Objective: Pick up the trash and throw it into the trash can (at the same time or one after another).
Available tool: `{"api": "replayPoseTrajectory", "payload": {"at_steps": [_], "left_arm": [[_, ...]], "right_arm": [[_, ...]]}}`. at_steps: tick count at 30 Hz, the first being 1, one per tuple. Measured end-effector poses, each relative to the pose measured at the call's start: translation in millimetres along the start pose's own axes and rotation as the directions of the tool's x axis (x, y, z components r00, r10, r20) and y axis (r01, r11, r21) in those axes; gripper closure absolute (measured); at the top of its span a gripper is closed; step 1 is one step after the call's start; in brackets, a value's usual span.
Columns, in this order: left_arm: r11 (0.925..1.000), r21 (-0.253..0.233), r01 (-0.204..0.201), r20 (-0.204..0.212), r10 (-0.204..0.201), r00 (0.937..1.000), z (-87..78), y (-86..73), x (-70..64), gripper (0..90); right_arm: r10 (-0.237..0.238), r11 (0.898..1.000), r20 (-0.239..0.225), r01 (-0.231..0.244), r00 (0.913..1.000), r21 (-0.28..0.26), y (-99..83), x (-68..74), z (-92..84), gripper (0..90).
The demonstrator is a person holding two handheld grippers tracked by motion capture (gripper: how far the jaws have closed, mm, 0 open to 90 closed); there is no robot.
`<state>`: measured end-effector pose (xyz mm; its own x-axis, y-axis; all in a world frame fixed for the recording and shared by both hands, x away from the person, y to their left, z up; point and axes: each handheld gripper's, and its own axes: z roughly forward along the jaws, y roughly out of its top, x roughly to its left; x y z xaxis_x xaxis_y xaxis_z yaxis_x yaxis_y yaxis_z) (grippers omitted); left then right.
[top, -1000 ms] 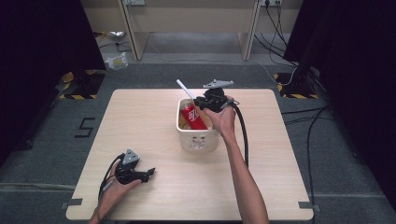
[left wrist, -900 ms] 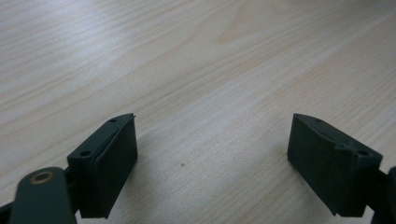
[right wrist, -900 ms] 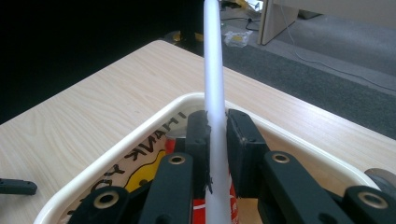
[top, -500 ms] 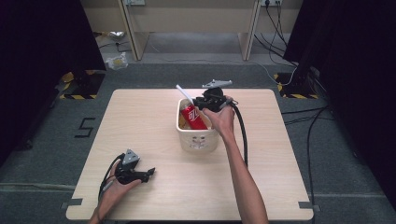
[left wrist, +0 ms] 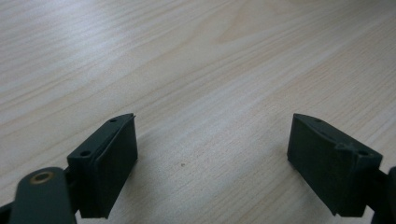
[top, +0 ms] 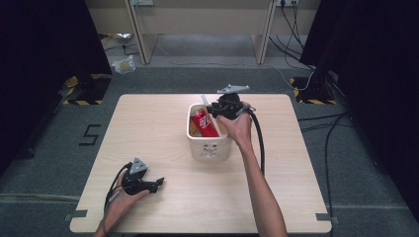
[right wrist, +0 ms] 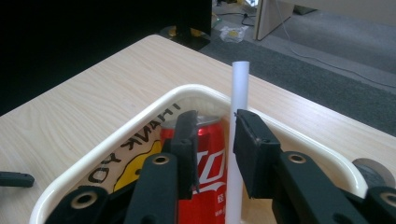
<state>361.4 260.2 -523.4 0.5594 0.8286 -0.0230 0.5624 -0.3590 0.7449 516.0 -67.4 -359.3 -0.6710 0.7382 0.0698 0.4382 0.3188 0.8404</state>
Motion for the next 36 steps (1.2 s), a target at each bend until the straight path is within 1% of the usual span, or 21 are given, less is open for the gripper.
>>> {"api": "replayPoseTrajectory", "payload": {"at_steps": [3,5,7,10,13,17,26,30,36], "left_arm": [[1.0000,0.000,0.000,0.000,0.000,1.0000,0.0,0.0,0.0,15.2],[1.0000,0.000,0.000,0.000,0.000,1.0000,0.0,0.0,0.0,15.2],[1.0000,-0.002,0.002,-0.001,-0.002,1.0000,0.1,0.0,-0.1,15.2],[1.0000,-0.002,0.002,-0.001,-0.002,1.0000,0.1,0.0,-0.1,15.2],[1.0000,-0.002,0.002,-0.001,-0.002,1.0000,0.1,0.0,-0.1,15.2],[1.0000,0.000,0.001,-0.001,-0.001,1.0000,0.0,0.1,-0.1,15.2],[1.0000,0.001,0.001,-0.001,-0.001,1.0000,0.0,0.1,-0.2,15.2],[1.0000,0.000,0.001,-0.001,-0.001,1.0000,0.0,0.1,-0.2,15.2],[1.0000,0.001,0.001,-0.001,-0.001,1.0000,0.0,0.1,-0.2,15.2]], "right_arm": [[-0.002,1.000,0.003,0.002,1.0000,0.002,-1.5,-0.1,-3.4,61.5],[-0.008,1.000,0.006,0.008,1.0000,0.010,-3.0,0.0,-5.5,54.5],[-0.005,1.000,0.004,0.005,1.0000,0.006,-4.5,0.4,-8.1,47.4],[-0.007,1.000,0.014,0.007,0.9999,0.003,-6.0,1.1,-13.8,39.6],[-0.008,1.000,0.028,0.008,0.9996,-0.001,-7.8,1.2,-19.2,33.5],[0.003,1.000,0.049,-0.003,0.9988,-0.009,-12.1,-0.4,-27.5,27.1],[0.009,1.000,0.082,-0.007,0.9966,-0.023,-20.6,-7.7,-45.8,24.8],[0.011,1.000,0.084,-0.008,0.9964,-0.029,-25.8,-10.2,-53.6,24.6],[0.012,0.999,0.099,-0.008,0.9950,-0.040,-32.2,-13.5,-64.7,24.1]]}}
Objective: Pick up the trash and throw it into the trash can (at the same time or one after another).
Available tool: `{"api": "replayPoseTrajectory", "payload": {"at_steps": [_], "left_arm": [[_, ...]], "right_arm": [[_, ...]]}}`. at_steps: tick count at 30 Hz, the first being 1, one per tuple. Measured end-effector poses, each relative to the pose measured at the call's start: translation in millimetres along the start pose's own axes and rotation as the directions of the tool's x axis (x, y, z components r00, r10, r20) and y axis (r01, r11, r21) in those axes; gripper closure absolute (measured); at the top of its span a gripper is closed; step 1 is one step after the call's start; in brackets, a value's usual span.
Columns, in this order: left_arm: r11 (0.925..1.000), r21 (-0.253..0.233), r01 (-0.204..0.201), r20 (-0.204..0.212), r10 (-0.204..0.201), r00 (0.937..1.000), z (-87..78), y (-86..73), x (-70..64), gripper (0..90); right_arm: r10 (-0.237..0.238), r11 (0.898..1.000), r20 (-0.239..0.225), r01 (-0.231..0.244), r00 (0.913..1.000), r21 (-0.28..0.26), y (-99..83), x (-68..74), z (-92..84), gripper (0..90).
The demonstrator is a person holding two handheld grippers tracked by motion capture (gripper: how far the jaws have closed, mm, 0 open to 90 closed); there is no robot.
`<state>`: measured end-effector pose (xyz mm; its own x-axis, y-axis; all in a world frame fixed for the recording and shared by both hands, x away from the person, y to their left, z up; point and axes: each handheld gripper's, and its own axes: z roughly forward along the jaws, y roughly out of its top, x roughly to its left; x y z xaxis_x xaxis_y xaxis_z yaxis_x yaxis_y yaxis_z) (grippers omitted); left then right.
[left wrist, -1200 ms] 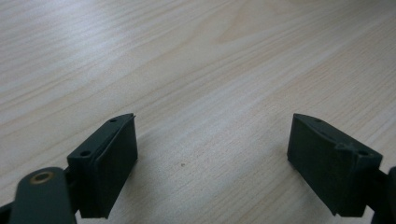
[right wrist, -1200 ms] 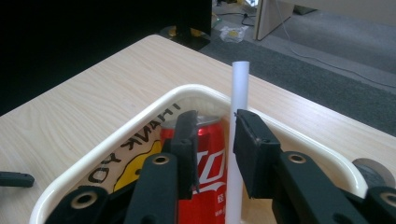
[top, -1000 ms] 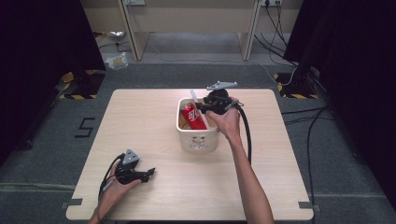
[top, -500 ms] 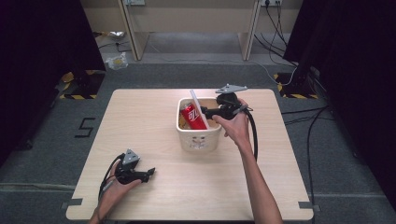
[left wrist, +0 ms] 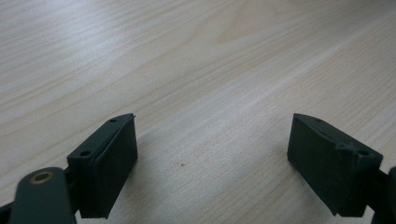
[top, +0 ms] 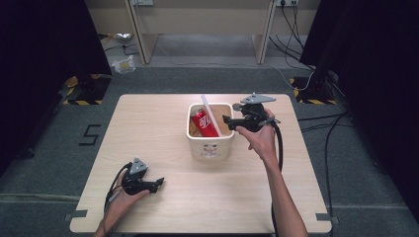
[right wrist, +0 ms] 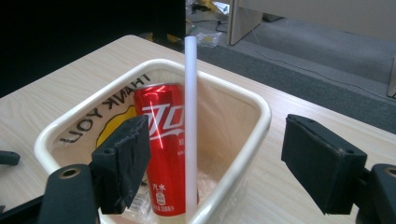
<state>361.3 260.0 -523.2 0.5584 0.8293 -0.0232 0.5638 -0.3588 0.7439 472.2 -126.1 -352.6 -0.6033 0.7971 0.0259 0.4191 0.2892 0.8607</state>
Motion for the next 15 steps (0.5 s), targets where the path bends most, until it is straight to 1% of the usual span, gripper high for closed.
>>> {"api": "replayPoseTrajectory", "payload": {"at_steps": [8,13,15], "left_arm": [[1.0000,-0.001,0.000,-0.001,0.000,1.0000,0.0,0.0,-0.1,15.2],[1.0000,0.000,0.000,-0.002,0.000,1.0000,0.0,0.0,-0.2,15.1],[1.0000,0.003,-0.005,-0.003,0.005,1.0000,-0.2,0.0,0.1,15.1]], "right_arm": [[0.001,1.000,0.020,-0.001,0.9998,-0.004,-12.7,-8.4,-9.9,24.1],[-0.010,1.000,0.028,0.010,0.9996,-0.005,-20.4,-10.8,-17.8,24.0],[-0.016,1.000,0.038,0.016,0.9992,-0.006,-23.7,-11.6,-21.5,23.6]]}}
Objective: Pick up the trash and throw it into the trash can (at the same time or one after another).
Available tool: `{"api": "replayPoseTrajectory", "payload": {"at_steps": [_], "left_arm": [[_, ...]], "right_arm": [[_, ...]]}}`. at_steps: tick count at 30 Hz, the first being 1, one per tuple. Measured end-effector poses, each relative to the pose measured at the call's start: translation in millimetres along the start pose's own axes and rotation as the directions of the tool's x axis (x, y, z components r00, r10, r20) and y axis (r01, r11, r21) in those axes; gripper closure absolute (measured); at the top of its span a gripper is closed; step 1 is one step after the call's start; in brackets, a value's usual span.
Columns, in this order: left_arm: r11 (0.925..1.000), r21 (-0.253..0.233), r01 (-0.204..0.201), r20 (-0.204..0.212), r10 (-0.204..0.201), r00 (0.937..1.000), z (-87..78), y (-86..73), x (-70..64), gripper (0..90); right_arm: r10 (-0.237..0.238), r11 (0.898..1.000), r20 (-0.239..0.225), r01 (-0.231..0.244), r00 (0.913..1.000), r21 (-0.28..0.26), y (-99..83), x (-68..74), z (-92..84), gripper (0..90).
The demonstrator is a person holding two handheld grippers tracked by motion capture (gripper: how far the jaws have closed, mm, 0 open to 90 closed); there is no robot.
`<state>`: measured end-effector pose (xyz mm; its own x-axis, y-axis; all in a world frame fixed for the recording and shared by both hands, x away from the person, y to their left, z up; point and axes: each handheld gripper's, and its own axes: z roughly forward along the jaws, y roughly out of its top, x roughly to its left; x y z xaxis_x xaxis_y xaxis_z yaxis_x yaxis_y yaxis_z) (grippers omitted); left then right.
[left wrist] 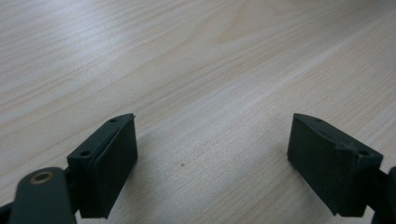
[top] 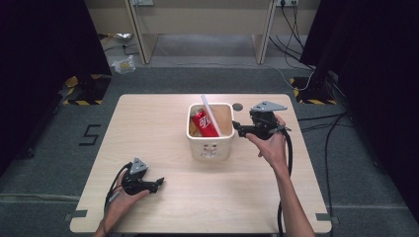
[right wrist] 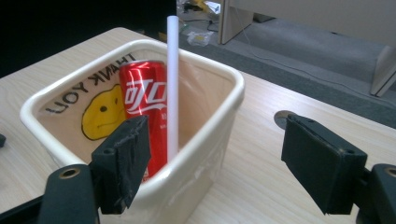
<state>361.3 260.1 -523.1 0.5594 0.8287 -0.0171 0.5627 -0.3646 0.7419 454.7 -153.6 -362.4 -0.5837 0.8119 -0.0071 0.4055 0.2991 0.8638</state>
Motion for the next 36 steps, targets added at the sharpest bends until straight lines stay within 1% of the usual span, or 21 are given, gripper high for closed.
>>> {"api": "replayPoseTrajectory", "payload": {"at_steps": [2,5,7,12,20,22,23,24,26,33,35,36], "left_arm": [[1.0000,-0.001,0.001,0.000,-0.001,1.0000,0.0,0.0,-0.1,15.1],[1.0000,-0.002,0.002,0.001,-0.002,1.0000,0.1,0.0,-0.2,15.1],[1.0000,-0.002,0.002,-0.003,-0.002,1.0000,-0.1,0.0,-0.2,15.1],[1.0000,-0.003,0.004,0.000,-0.004,1.0000,0.2,0.0,-0.4,15.0],[1.0000,-0.003,0.004,0.000,-0.004,1.0000,0.2,0.0,-0.3,15.0],[1.0000,-0.002,0.002,0.000,-0.002,1.0000,0.2,0.0,-0.2,15.0],[1.0000,-0.003,0.003,0.001,-0.003,1.0000,0.2,0.0,-0.3,15.0],[1.0000,-0.003,0.004,0.000,-0.004,1.0000,0.2,0.0,-0.4,15.0],[1.0000,-0.002,0.003,0.000,-0.003,1.0000,0.2,0.0,-0.2,15.0],[1.0000,-0.005,0.003,0.000,-0.003,1.0000,0.3,-0.1,-0.3,15.0],[1.0000,-0.002,0.002,0.000,-0.002,1.0000,0.2,0.0,-0.2,15.0],[1.0000,-0.002,0.002,0.000,-0.002,1.0000,0.2,0.0,-0.2,15.0]], "right_arm": [[-0.007,1.000,0.012,0.007,0.9999,-0.003,-3.5,-1.3,-3.5,23.2],[-0.004,1.000,0.017,0.004,0.9999,-0.002,-9.3,-3.1,-8.4,23.0],[-0.014,1.000,0.020,0.014,0.9997,0.002,-13.4,-4.5,-11.3,23.0],[-0.011,1.000,0.031,0.011,0.9994,0.011,-24.4,-8.7,-17.7,23.0],[0.019,0.999,0.045,-0.020,0.9988,0.026,-43.3,-15.3,-23.3,23.0],[0.015,0.999,0.046,-0.016,0.9988,0.028,-47.8,-17.1,-24.8,23.0],[0.019,0.999,0.046,-0.021,0.9987,0.030,-49.9,-17.3,-25.4,23.0],[0.013,0.999,0.052,-0.015,0.9986,0.040,-51.4,-17.5,-26.3,23.0],[0.021,0.999,0.055,-0.023,0.9983,0.035,-54.6,-17.9,-28.2,22.8],[0.015,0.999,0.058,-0.017,0.9982,0.032,-62.7,-16.8,-33.4,22.8],[0.004,0.999,0.072,-0.007,0.9974,0.039,-64.6,-15.6,-35.2,22.8],[0.006,0.999,0.075,-0.008,0.9972,0.035,-65.9,-15.0,-35.7,22.8]]}}
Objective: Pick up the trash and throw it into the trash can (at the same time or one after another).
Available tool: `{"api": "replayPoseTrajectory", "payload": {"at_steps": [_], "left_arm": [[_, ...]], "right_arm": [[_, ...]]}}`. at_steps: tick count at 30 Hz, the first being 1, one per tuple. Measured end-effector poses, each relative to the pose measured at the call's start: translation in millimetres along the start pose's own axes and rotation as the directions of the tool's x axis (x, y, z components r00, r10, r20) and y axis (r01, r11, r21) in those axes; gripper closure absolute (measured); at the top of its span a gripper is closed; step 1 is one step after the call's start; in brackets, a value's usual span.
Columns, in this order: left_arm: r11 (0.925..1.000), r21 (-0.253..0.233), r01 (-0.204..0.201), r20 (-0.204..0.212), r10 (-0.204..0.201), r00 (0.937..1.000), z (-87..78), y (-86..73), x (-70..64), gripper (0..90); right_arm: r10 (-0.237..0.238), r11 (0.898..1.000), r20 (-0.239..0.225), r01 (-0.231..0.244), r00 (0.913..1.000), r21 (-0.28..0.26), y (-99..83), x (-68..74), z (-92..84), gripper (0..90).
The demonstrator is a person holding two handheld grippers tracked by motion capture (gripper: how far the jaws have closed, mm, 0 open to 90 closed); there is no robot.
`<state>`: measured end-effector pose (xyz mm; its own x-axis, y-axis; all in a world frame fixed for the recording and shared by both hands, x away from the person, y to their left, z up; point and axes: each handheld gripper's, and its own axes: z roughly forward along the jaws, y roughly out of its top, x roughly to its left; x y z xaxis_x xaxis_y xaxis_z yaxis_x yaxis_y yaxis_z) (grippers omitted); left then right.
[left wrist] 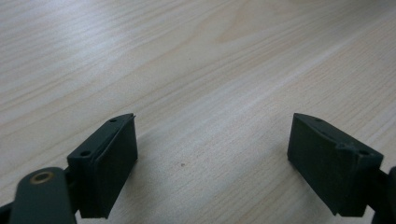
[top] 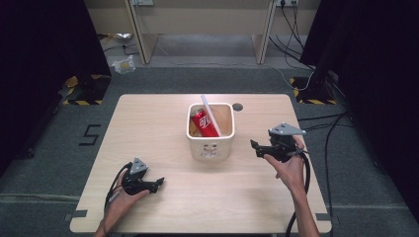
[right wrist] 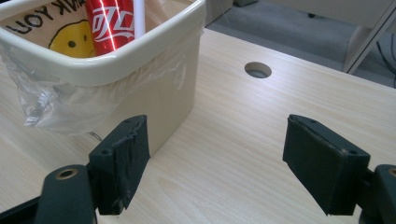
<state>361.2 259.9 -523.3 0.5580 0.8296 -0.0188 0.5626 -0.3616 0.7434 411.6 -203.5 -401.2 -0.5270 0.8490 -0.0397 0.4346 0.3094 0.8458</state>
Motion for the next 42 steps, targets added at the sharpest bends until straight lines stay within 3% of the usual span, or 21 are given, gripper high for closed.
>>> {"api": "replayPoseTrajectory", "payload": {"at_steps": [20,42], "left_arm": [[1.0000,-0.001,0.002,0.000,-0.002,1.0000,0.0,0.0,-0.1,15.0],[1.0000,-0.001,0.001,0.000,-0.001,1.0000,0.0,0.0,-0.1,15.0]], "right_arm": [[0.029,0.999,-0.027,-0.028,0.9992,0.035,-36.9,7.5,6.1,22.4],[0.010,0.999,-0.038,-0.008,0.9992,0.054,-62.5,19.7,5.0,23.1]]}}
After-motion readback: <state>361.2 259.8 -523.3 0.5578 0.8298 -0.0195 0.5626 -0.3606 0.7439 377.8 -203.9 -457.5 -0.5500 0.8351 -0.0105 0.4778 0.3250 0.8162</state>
